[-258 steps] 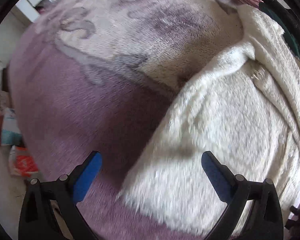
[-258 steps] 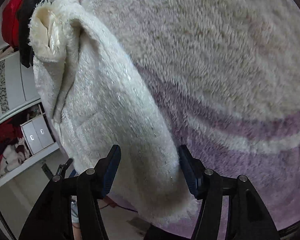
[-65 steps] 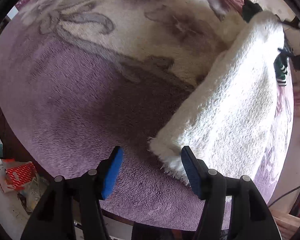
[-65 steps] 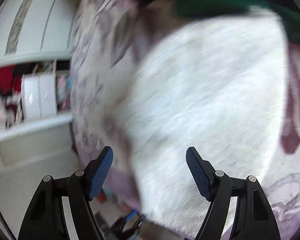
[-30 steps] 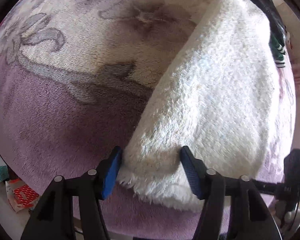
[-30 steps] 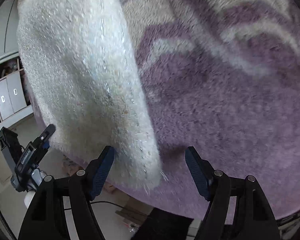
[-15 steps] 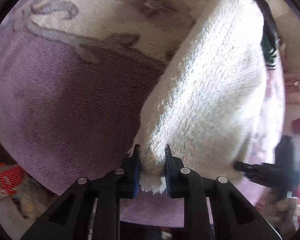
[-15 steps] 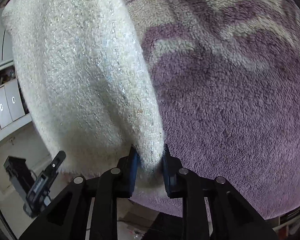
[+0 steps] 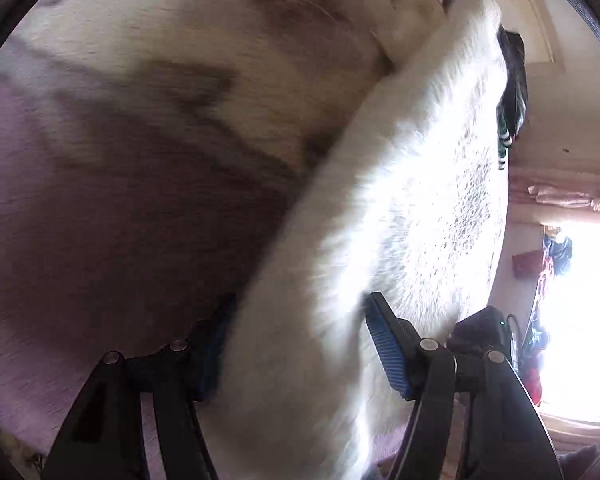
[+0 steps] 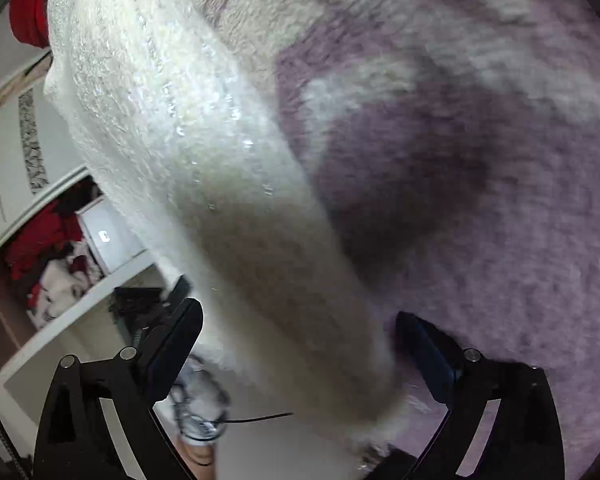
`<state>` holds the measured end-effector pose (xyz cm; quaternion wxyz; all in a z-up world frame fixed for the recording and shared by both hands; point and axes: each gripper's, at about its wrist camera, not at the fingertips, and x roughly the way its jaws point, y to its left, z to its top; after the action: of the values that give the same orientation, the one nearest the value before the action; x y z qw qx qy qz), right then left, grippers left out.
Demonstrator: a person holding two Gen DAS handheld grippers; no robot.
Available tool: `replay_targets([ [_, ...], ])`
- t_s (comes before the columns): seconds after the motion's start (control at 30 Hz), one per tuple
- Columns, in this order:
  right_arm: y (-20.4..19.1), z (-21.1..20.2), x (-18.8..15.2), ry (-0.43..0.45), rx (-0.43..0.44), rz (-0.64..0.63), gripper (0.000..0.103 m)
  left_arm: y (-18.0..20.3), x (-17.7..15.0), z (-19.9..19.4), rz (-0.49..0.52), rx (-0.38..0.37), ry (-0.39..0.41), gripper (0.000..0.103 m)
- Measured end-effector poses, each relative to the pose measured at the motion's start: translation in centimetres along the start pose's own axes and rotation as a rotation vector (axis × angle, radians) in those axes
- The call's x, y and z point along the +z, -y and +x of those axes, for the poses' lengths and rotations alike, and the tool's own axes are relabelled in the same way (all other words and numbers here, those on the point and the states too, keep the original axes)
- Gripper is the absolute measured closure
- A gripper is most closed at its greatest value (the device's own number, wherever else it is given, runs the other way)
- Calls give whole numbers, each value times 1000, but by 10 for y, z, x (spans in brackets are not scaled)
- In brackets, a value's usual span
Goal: Fold large clothes
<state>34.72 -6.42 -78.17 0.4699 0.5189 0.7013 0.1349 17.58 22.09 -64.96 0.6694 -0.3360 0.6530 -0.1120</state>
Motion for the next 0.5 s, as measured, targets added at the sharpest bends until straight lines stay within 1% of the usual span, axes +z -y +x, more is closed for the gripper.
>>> replay_targets([
  [0.03,-3,3,0,-2,11,-13,16,8,-4,0,32,18,29,42],
  [0.07,-6,6,-1,1,-9,-18,45,14,-9,0,57,25,45,55],
  [0.1,-4,13,-4,-10,-34,-17,68,22,-16,-3,86,35,56,70],
  [0.13,-4,14,-4,-13,-14,-2,74,24,-17,-8,101,56,68,78],
  [0.17,-7,9,-4,-3,-8,22,79,25,-22,-13,107,63,82,85],
  [0.2,-10,9,-8,6,-12,37,84,27,-32,-23,93,54,94,86],
  [0.23,-15,5,-15,3,-10,35,86,32,-38,-24,75,50,97,87],
  [0.27,-20,-2,-26,0,-9,37,86,34,-51,-33,64,40,87,87],
  [0.33,-27,-11,-48,-9,-19,34,87,38,-65,-40,68,52,60,87],
  [0.4,-20,-21,-67,-37,-69,63,86,34,-85,-39,62,68,-11,87],
  [0.43,-17,-24,-72,-59,-109,61,86,33,-85,-36,53,75,-37,82],
  [0.47,-15,-28,-71,-78,-153,57,81,29,-89,-34,42,94,-77,78],
  [0.5,-15,-30,-67,-87,-207,58,67,26,-89,-37,32,116,-99,74],
])
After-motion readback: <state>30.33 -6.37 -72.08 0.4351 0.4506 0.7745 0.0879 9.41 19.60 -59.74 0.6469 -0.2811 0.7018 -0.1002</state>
